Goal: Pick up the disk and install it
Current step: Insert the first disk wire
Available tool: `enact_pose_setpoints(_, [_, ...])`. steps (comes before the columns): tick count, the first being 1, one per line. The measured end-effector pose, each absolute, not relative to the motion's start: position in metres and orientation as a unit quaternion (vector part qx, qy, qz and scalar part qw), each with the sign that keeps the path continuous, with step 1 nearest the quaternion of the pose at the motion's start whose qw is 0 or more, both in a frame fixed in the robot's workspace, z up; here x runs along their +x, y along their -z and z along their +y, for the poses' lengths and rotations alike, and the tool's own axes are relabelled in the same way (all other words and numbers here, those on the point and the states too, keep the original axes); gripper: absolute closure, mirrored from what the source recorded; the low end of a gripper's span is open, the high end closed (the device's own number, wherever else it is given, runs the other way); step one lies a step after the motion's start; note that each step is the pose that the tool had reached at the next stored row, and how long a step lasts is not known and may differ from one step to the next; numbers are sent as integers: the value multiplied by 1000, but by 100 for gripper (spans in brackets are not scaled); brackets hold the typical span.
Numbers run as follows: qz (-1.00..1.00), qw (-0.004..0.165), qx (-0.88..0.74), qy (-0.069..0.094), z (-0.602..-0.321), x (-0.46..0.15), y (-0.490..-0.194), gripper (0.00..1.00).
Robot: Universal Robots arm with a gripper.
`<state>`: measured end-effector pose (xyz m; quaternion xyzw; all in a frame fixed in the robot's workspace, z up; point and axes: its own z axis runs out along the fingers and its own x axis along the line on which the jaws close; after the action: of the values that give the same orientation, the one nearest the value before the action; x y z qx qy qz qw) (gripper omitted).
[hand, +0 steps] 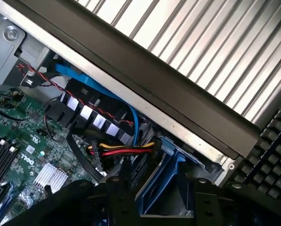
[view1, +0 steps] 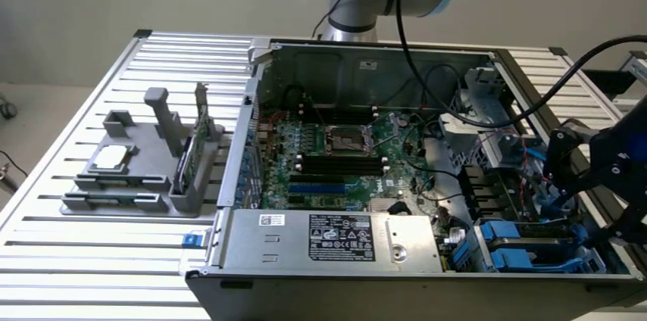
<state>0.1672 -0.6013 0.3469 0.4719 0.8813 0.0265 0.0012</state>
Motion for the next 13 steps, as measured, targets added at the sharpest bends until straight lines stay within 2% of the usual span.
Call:
enact_pose_setpoints(1, [880,1,474,-27,-601,167,-347,53])
enact_pose_setpoints(13, [839,1,544,-25,-601,167,-343,53])
